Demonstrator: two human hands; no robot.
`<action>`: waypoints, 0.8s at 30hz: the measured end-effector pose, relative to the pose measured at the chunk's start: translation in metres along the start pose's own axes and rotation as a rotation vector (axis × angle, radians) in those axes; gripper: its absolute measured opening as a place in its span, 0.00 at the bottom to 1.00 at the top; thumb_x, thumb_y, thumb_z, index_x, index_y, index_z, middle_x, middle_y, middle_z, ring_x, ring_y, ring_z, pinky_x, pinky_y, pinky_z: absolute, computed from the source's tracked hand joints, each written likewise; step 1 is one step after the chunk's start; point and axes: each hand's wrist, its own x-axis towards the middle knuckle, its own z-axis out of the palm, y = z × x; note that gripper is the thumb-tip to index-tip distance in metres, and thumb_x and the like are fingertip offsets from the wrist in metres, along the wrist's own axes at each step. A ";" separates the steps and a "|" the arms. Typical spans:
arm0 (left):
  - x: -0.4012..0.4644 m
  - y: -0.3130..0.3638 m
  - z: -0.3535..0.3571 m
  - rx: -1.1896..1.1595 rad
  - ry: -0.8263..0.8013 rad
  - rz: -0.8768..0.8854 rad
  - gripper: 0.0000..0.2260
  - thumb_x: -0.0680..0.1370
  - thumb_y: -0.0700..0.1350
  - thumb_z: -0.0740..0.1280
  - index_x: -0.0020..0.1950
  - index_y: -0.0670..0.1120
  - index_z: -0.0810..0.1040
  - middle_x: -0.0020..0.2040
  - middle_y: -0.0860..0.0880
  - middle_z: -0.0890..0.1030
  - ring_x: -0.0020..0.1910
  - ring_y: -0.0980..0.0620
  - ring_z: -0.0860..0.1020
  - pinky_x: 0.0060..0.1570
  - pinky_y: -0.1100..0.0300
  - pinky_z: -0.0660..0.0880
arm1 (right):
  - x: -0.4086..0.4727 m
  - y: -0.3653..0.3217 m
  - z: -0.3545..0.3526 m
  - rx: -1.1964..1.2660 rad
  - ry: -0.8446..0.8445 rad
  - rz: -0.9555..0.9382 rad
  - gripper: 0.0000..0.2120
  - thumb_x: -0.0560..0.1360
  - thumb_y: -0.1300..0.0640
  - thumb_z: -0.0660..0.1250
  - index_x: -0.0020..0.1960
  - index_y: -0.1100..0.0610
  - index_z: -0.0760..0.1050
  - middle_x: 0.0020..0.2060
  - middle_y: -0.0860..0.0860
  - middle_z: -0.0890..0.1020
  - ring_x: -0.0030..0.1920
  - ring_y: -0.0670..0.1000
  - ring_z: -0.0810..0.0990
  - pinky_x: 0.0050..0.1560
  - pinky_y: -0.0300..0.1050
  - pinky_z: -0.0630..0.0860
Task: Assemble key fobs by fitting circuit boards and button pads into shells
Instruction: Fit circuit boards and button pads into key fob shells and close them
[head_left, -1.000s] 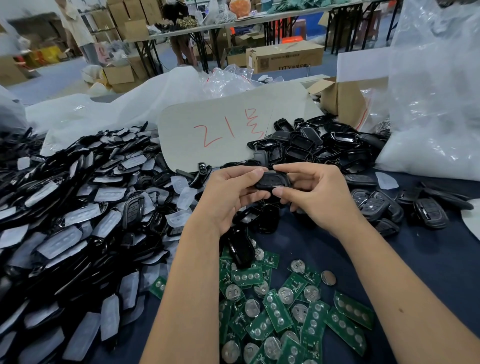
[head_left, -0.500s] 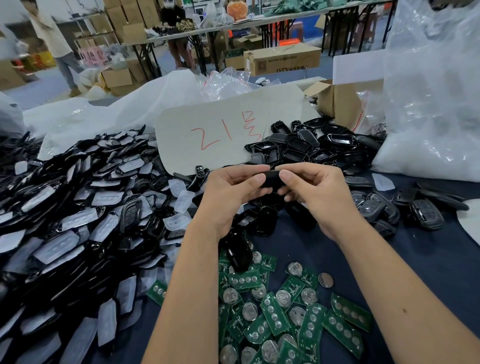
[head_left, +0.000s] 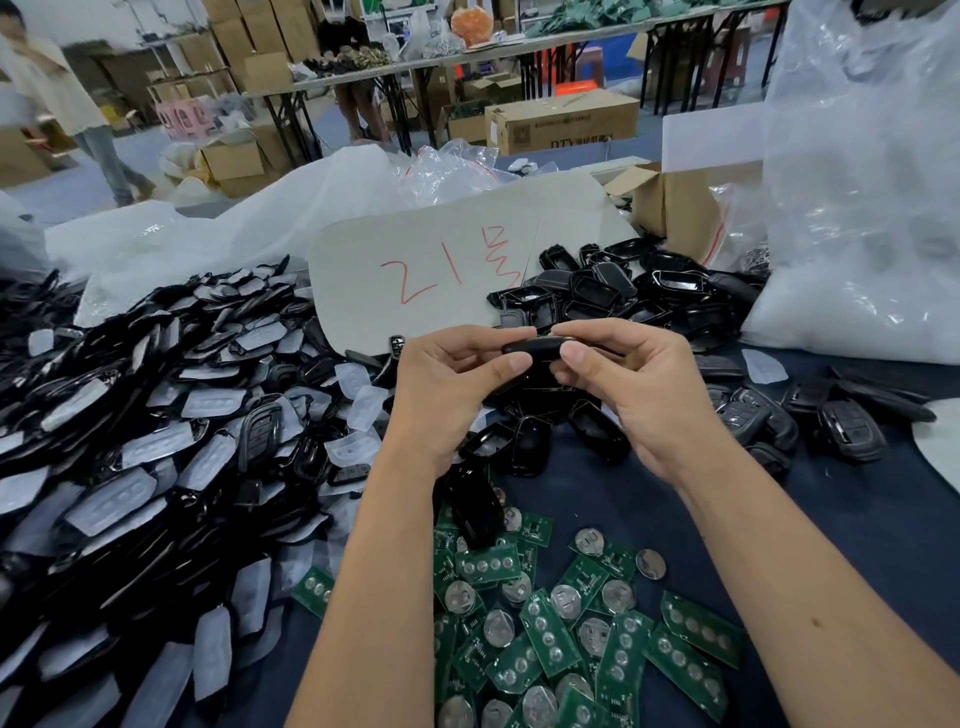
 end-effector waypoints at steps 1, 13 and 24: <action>0.000 0.001 0.001 -0.002 -0.003 0.005 0.10 0.72 0.34 0.77 0.51 0.45 0.89 0.49 0.41 0.88 0.50 0.42 0.86 0.54 0.51 0.83 | 0.000 0.000 -0.001 -0.018 -0.001 -0.008 0.11 0.71 0.58 0.78 0.53 0.55 0.87 0.48 0.61 0.87 0.46 0.56 0.86 0.53 0.45 0.82; -0.002 0.003 0.003 -0.013 -0.031 0.046 0.12 0.70 0.31 0.76 0.44 0.47 0.89 0.47 0.44 0.88 0.46 0.50 0.86 0.48 0.60 0.82 | 0.001 -0.003 -0.003 -0.060 -0.053 -0.013 0.09 0.69 0.60 0.79 0.49 0.57 0.85 0.43 0.62 0.84 0.43 0.54 0.83 0.50 0.45 0.82; 0.002 -0.004 0.005 0.433 0.013 0.055 0.12 0.68 0.33 0.80 0.46 0.47 0.87 0.45 0.53 0.87 0.47 0.56 0.85 0.51 0.56 0.82 | 0.001 0.001 0.003 -0.458 -0.037 -0.192 0.10 0.70 0.69 0.79 0.48 0.58 0.85 0.46 0.53 0.82 0.47 0.55 0.85 0.50 0.57 0.83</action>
